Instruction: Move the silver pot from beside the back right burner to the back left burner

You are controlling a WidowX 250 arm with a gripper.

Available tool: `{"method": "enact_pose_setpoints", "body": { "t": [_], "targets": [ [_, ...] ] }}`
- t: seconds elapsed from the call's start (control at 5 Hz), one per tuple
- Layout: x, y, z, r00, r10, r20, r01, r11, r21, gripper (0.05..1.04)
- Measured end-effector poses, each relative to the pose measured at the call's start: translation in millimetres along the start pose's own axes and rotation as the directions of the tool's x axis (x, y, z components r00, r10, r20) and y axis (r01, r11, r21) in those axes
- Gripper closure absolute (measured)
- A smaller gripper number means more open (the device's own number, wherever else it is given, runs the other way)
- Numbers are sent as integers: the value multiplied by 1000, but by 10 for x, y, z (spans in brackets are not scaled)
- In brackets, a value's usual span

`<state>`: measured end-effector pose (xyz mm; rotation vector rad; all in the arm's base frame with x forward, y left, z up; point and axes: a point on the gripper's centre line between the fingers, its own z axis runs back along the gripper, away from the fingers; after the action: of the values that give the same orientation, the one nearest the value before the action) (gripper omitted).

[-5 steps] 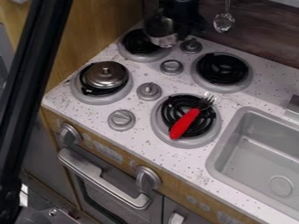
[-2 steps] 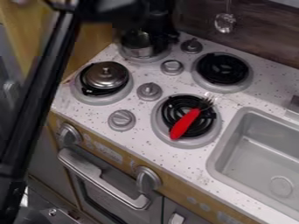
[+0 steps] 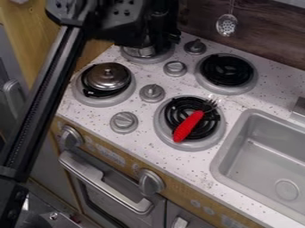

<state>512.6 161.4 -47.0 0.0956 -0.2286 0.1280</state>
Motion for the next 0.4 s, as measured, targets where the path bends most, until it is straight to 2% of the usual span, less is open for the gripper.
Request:
{"method": "enact_pose_setpoints", "body": {
  "t": [0.2, 0.4],
  "targets": [
    [-64, -20, -17, 1000, -2, -13, 2, 1000, -7, 788],
    [-235, -72, 28, 1000, 4, -12, -4, 1000, -23, 504]
  ]
}}
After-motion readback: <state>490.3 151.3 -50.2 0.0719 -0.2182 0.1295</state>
